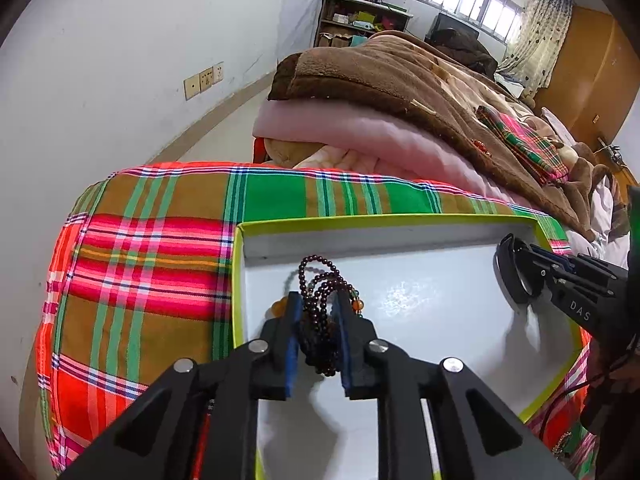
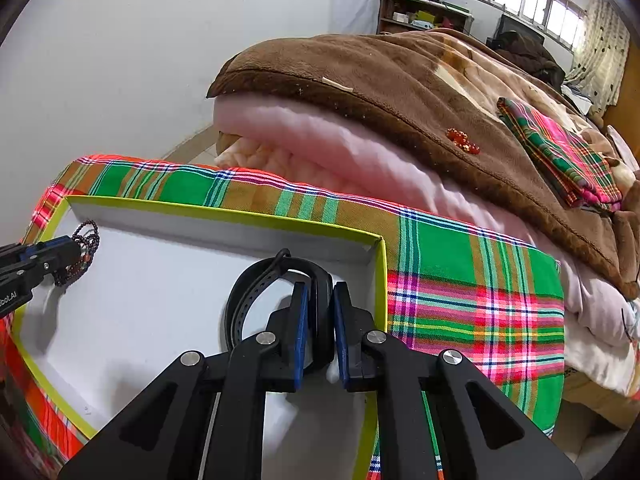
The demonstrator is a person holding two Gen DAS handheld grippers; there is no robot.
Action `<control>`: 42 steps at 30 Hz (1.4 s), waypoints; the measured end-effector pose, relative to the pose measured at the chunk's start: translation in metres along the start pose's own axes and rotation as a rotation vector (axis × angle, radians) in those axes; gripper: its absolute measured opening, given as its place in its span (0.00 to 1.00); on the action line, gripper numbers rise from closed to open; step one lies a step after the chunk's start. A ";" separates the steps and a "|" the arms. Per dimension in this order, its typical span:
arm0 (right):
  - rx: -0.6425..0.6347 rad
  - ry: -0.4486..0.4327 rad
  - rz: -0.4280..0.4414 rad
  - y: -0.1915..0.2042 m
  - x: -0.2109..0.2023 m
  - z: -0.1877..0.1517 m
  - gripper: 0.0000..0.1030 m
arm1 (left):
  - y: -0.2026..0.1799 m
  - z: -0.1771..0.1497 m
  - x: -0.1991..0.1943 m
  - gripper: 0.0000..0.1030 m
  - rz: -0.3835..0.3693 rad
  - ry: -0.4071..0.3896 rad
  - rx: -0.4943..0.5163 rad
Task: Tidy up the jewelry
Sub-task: 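Carry both items into the white box and open both tools to release, then move both tools back over the remaining jewelry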
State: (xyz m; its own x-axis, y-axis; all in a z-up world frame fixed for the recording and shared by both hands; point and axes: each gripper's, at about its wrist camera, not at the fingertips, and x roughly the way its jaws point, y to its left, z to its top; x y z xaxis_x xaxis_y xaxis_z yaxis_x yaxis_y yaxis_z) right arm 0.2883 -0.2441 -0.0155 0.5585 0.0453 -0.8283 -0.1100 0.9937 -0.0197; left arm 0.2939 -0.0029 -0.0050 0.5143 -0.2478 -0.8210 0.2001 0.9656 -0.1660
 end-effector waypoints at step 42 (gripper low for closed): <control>0.075 -0.207 0.135 -0.013 -0.156 -0.142 0.47 | -0.022 -0.139 -0.133 0.63 -0.174 -0.130 -0.036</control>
State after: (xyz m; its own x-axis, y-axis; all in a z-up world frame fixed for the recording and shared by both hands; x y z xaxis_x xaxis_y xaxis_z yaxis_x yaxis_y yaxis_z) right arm 0.0861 -0.2784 0.0343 0.7005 0.1904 -0.6878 -0.1378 0.9817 0.1314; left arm 0.1048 0.0196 0.0320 0.5785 -0.4167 -0.7012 0.2664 0.9090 -0.3205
